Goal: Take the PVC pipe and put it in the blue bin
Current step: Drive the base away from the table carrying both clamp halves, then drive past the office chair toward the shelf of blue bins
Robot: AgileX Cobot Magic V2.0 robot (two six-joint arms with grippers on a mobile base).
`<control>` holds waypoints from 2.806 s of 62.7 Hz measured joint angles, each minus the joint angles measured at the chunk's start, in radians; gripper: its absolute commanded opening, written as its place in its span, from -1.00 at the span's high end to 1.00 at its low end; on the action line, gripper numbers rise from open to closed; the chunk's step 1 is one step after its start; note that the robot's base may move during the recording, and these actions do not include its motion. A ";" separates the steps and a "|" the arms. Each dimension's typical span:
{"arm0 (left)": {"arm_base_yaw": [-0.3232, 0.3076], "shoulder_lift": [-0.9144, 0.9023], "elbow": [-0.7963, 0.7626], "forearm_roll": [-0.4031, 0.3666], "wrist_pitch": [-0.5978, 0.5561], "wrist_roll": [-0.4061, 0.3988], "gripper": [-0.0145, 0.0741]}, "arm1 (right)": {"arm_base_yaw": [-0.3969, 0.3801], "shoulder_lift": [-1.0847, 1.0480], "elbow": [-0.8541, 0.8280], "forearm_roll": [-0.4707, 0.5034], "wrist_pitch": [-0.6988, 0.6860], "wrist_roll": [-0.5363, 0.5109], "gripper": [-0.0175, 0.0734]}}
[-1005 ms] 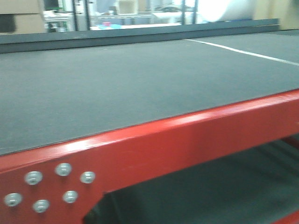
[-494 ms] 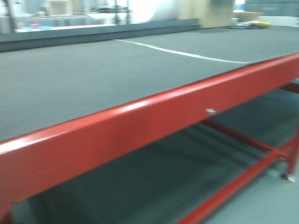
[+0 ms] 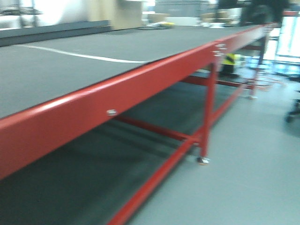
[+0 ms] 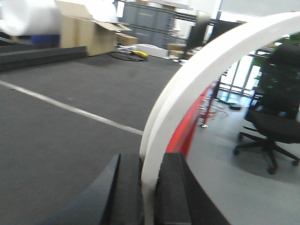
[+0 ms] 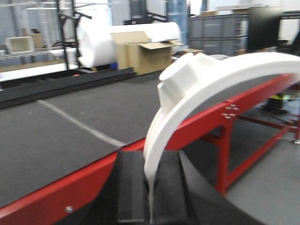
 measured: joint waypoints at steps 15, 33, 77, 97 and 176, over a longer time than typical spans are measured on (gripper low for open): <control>0.000 0.000 0.000 0.000 0.000 0.000 0.92 | 0.000 0.000 0.000 0.000 0.000 0.000 0.98; 0.000 0.000 0.000 0.000 0.000 0.000 0.92 | 0.000 0.000 0.000 0.000 0.000 0.000 0.98; 0.000 0.000 0.000 0.000 0.000 0.000 0.92 | 0.000 0.000 0.000 0.000 0.000 0.000 0.98; 0.000 0.000 0.000 0.000 -0.002 0.000 0.92 | 0.000 0.000 0.000 0.000 -0.002 0.000 0.98; 0.000 0.000 0.000 0.000 -0.002 0.000 0.92 | 0.000 0.000 0.000 0.000 -0.002 0.000 0.98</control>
